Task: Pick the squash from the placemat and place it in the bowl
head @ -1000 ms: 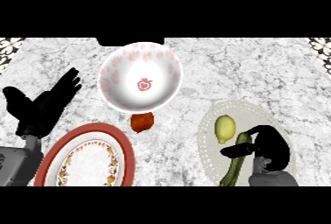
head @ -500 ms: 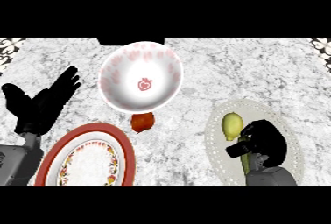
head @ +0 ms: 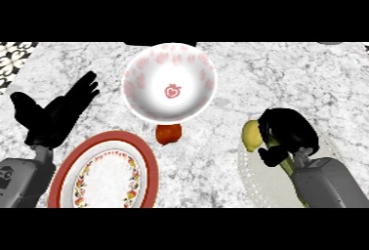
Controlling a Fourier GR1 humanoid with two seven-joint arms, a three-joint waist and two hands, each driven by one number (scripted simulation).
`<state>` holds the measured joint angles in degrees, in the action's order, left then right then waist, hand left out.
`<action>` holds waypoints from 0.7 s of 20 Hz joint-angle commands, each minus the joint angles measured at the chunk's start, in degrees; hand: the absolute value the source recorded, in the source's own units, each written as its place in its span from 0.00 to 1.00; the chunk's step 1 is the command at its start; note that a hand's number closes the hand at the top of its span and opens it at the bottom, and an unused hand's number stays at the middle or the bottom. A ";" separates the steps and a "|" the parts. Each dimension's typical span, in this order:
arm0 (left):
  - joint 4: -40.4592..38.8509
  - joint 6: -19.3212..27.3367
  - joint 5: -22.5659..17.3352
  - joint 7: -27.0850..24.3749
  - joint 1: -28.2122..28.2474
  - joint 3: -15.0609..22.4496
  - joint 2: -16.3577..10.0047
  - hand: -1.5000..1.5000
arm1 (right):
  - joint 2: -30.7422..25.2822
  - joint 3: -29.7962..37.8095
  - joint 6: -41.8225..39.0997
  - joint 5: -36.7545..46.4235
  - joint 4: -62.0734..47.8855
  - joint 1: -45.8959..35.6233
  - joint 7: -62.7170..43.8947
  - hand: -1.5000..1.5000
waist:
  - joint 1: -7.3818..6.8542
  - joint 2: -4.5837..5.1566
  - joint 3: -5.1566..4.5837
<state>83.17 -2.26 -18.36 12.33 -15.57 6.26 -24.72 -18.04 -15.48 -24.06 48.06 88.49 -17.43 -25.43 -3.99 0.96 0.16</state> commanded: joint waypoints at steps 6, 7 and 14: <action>0.03 1.58 1.37 0.27 1.24 -0.19 0.96 0.50 | -17.79 7.22 -7.77 -10.38 -9.82 -14.60 36.91 1.00 | 2.16 -0.50 -0.07; 1.37 0.91 1.65 -0.69 4.27 0.40 0.84 0.50 | -19.63 8.21 -9.25 -11.00 -10.09 -15.99 38.95 1.00 | 2.15 -0.70 -0.10; -0.36 -0.20 1.66 0.42 1.90 -3.17 0.29 0.50 | -21.30 12.43 -15.26 -12.27 -9.32 -25.68 40.22 1.00 | 3.76 -0.98 -0.19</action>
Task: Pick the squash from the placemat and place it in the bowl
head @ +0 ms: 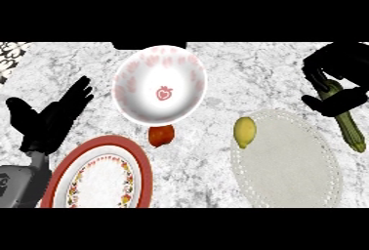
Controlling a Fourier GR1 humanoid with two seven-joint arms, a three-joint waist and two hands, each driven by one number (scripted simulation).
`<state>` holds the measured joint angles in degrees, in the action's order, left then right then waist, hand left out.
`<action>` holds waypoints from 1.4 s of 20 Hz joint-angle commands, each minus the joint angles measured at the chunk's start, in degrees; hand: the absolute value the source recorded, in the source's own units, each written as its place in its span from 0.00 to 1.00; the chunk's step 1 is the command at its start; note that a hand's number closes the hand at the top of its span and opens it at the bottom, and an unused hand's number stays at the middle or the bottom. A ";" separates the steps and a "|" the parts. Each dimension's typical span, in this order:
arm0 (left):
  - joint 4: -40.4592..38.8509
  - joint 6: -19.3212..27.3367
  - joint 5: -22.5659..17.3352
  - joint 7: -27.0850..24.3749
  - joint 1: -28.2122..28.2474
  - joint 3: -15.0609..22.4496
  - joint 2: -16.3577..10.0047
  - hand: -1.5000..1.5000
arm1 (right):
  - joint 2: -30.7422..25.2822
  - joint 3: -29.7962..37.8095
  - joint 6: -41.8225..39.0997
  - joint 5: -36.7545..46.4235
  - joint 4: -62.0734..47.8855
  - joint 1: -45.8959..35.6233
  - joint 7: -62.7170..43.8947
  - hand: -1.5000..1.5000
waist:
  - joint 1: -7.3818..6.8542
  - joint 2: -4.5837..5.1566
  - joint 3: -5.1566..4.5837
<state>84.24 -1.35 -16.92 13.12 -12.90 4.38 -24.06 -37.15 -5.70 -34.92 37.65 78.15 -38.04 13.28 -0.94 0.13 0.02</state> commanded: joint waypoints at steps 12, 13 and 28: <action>0.25 -2.26 1.71 -0.38 1.36 -2.14 1.37 0.50 | 11.89 8.76 -16.50 -12.52 6.43 -17.02 -18.07 1.00 | 0.71 -0.44 -0.09; -2.28 -2.59 1.69 -1.18 -0.09 -2.76 1.72 0.50 | 10.85 11.43 -18.42 -14.86 5.81 -19.10 -18.62 1.00 | 1.03 -0.37 -0.09; 1.49 -2.56 3.50 3.69 -1.02 -3.36 3.40 0.50 | 30.69 5.46 -3.76 -9.84 -3.32 -32.67 -34.10 1.00 | 0.26 -0.08 -0.05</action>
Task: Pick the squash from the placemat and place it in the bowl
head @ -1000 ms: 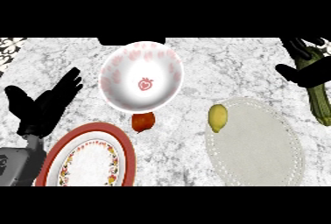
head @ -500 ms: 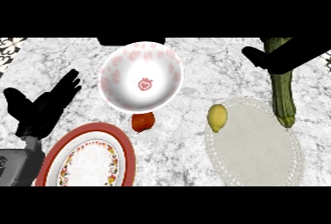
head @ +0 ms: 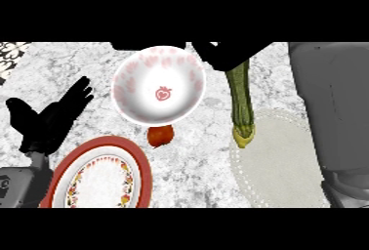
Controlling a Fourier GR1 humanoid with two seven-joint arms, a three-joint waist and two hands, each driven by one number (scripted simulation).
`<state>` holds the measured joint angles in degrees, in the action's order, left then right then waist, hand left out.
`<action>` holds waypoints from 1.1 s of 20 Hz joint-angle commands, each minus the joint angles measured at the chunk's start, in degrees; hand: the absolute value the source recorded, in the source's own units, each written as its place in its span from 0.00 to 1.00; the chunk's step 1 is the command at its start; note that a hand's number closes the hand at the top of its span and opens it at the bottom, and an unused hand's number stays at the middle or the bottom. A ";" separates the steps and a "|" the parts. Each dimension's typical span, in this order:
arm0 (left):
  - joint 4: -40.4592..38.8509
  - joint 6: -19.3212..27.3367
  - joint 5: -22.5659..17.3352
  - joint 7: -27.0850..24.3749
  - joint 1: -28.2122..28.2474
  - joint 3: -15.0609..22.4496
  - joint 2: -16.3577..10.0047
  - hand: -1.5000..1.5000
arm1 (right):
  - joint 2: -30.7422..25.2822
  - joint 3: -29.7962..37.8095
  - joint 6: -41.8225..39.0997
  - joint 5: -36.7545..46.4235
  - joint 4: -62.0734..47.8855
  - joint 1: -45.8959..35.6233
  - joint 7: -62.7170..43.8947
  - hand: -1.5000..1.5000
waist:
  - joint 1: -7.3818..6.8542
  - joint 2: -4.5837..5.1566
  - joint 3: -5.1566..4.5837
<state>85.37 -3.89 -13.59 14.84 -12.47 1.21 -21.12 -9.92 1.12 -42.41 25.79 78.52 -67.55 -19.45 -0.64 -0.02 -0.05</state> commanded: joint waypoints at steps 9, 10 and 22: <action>-2.73 -2.31 1.17 -1.69 -1.55 -0.28 1.36 0.50 | 9.77 -5.08 20.60 11.92 -27.32 -11.01 3.85 1.00 | -1.32 0.67 -0.06; -0.04 -1.06 1.48 1.01 -2.14 -0.43 0.75 0.50 | 9.80 -5.43 23.13 11.79 -29.96 -11.71 4.89 1.00 | -1.74 0.62 -0.03; -1.88 -1.36 3.47 0.75 -6.39 2.48 3.88 0.50 | 9.91 -7.59 31.90 5.42 -55.30 -15.35 19.87 1.00 | -5.33 1.92 -0.10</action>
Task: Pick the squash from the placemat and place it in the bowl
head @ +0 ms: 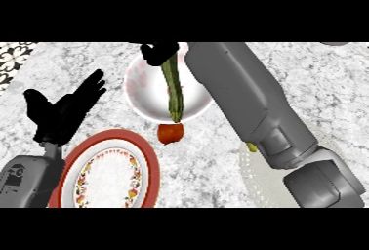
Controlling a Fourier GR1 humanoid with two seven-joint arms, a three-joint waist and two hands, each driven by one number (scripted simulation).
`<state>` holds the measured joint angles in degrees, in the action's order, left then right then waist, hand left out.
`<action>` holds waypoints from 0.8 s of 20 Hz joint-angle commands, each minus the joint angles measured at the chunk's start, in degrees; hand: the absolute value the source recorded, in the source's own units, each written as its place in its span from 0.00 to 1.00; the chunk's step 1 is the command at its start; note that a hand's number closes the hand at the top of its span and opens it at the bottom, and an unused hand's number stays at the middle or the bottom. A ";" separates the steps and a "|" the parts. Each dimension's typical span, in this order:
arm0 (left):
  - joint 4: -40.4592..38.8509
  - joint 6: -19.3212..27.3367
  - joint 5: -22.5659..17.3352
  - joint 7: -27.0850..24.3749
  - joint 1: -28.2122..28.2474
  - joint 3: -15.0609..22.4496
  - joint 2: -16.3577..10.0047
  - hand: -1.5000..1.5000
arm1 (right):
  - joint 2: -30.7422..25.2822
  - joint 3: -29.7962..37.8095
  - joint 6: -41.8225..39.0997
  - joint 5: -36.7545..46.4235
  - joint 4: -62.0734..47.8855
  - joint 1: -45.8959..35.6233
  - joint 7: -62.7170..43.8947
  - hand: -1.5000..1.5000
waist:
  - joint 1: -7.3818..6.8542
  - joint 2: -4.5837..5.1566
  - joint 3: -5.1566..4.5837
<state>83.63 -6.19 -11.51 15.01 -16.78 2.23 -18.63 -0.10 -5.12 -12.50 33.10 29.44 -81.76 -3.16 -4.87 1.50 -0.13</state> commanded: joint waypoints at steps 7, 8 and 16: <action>-1.13 -1.99 -0.12 0.16 -3.00 1.45 1.06 0.50 | 0.10 3.93 2.93 -14.81 -12.78 0.67 -1.08 0.00 | -5.03 0.98 -0.07; -1.47 -0.90 0.93 -0.29 -3.39 2.42 2.38 0.50 | 0.10 5.27 3.42 -15.91 -13.21 -0.56 -0.94 0.00 | -4.65 1.17 -0.05; -2.86 -1.96 0.90 -1.09 -3.46 1.73 1.72 0.50 | 0.10 4.74 11.07 -20.32 -14.91 -0.80 7.49 0.00 | -5.26 1.18 -0.05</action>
<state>81.79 -7.51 -10.61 15.12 -20.64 4.48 -16.54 0.00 -0.60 -4.71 14.93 15.58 -82.06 1.81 -10.12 2.69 -0.16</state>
